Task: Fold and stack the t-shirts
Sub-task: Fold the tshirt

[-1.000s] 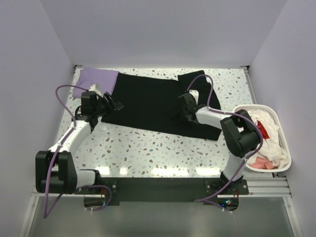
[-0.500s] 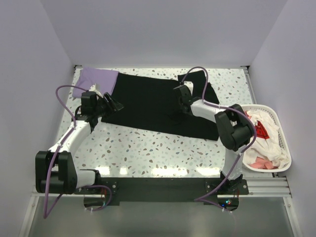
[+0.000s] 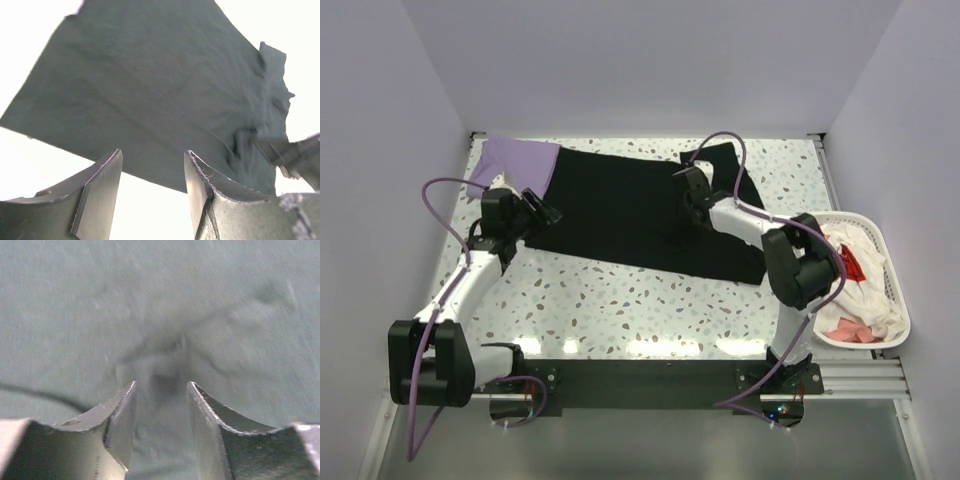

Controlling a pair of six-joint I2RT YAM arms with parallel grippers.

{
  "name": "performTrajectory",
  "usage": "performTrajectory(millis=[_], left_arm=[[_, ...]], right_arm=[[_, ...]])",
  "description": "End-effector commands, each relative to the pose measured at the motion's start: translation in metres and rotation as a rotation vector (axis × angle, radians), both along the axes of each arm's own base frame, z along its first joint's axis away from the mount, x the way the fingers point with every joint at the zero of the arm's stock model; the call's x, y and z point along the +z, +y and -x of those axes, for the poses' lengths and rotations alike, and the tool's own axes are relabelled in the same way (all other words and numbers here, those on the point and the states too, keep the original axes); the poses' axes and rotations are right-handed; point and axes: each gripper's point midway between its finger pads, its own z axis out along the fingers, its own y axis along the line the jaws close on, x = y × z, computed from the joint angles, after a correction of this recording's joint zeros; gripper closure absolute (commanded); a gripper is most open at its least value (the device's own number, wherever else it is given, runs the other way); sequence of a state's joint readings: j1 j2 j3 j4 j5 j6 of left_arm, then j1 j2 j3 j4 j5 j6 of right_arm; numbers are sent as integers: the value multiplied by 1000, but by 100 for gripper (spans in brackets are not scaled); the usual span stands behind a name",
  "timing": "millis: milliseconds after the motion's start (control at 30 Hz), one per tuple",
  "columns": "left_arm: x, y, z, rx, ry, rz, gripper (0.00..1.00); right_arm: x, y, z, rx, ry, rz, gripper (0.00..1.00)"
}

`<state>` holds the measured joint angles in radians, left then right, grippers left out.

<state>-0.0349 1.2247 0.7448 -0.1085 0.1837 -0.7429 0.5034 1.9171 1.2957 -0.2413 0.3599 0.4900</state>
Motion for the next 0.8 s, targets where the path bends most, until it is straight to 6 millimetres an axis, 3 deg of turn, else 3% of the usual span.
performTrajectory(millis=[0,133,167,200,300,333,400,433,533,567,767], left_arm=[[-12,31,12,199,41,-33,43],[-36,60,25,377,103,-50,44],[-39,63,26,398,109,-49,44],[-51,64,31,410,135,-54,44],[-71,70,31,445,176,-36,44],[-76,70,31,449,188,-25,44],[-86,71,28,454,201,-23,44],[-91,72,28,458,206,-17,44],[-102,79,29,489,218,-20,43],[-97,80,19,494,168,-11,43],[-108,86,10,513,146,19,43]], right_arm=[[38,-6,20,-30,-21,-80,52],[47,-11,53,-38,9,-152,45],[37,-16,68,-40,39,-154,45],[47,-16,74,-49,23,-190,44],[37,-27,99,-74,60,-217,39],[44,-30,103,-80,45,-235,38],[37,-42,116,-106,63,-249,36],[46,-44,119,-106,41,-275,36],[37,-55,137,-137,63,-303,34],[42,-59,140,-142,49,-319,34],[23,-77,170,-228,76,-357,28]])
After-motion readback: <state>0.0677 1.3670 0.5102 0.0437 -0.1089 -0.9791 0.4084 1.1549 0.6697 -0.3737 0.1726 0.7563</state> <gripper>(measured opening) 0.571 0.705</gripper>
